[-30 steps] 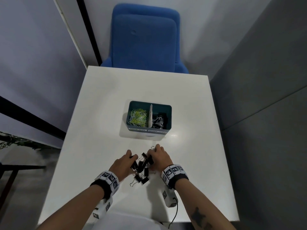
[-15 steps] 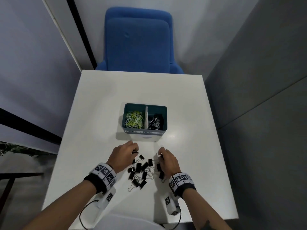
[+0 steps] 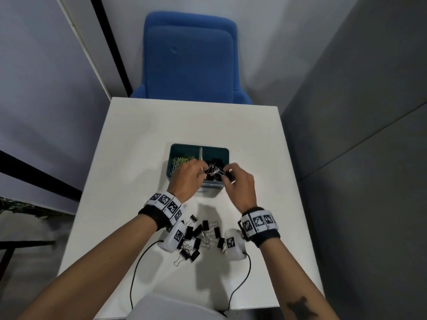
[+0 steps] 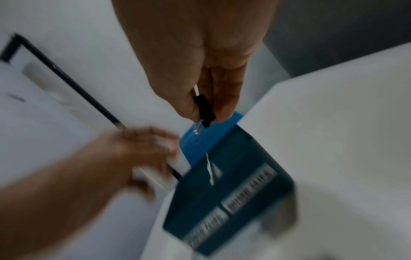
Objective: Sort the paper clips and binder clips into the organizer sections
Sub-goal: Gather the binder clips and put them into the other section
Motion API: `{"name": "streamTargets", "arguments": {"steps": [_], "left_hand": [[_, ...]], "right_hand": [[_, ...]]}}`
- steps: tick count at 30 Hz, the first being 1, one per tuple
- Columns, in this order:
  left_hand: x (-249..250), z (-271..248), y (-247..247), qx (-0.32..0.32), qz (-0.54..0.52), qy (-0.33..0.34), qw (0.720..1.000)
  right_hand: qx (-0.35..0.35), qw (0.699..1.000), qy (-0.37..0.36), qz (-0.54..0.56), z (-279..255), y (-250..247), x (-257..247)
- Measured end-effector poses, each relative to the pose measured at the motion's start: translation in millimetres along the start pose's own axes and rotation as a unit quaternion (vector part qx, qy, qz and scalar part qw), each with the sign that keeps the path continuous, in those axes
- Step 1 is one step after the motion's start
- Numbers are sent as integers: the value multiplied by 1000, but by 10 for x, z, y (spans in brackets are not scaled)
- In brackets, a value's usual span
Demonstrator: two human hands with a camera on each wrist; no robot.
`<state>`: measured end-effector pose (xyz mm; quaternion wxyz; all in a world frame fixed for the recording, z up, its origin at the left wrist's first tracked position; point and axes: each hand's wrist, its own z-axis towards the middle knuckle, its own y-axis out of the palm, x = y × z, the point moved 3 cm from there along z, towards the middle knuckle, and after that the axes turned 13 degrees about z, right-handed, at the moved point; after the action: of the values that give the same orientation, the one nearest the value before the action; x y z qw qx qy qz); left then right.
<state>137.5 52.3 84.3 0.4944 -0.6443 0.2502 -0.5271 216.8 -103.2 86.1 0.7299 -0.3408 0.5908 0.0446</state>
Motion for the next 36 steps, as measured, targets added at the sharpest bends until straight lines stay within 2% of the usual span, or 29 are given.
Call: {"name": "streamTargets", "arguments": {"steps": [2, 4, 8, 10, 12, 14, 17, 20, 23, 29, 36], "left_hand": [[-162, -188, 119, -32, 18, -5, 999], [-347, -402, 277, -92, 51, -19, 994], [-694, -842, 630, -276, 139, -49, 950], [-771, -1036, 759, -341, 159, -41, 926], [-746, -1200, 840, -366, 185, -13, 912], [-663, -1314, 889, -364, 206, 15, 908], [-560, -1382, 983, -348, 228, 39, 908], [-512, -1349, 1024, -340, 220, 38, 913], [-455, -1295, 1039, -322, 201, 38, 924], [-425, -1273, 1088, -279, 142, 17, 950], [-374, -1256, 984, -233, 92, 5, 968]], "right_hand": [[-23, 999, 35, 33, 151, -29, -63], [-43, 997, 58, 12, 182, -45, -45], [-84, 992, 60, -76, -104, 5, 232], [-158, 970, 97, -156, -341, 75, 487], [-261, 926, 145, -233, -594, 155, 742], [-337, 885, 186, -263, -827, 225, 912], [-365, 870, 180, -277, -1079, 356, 999], [-353, 879, 146, -285, -1208, 521, 1011], [-318, 901, 139, -261, -1207, 667, 990], [-275, 918, 113, -264, -1131, 862, 983], [-208, 935, 156, -242, -1136, 818, 1073]]}}
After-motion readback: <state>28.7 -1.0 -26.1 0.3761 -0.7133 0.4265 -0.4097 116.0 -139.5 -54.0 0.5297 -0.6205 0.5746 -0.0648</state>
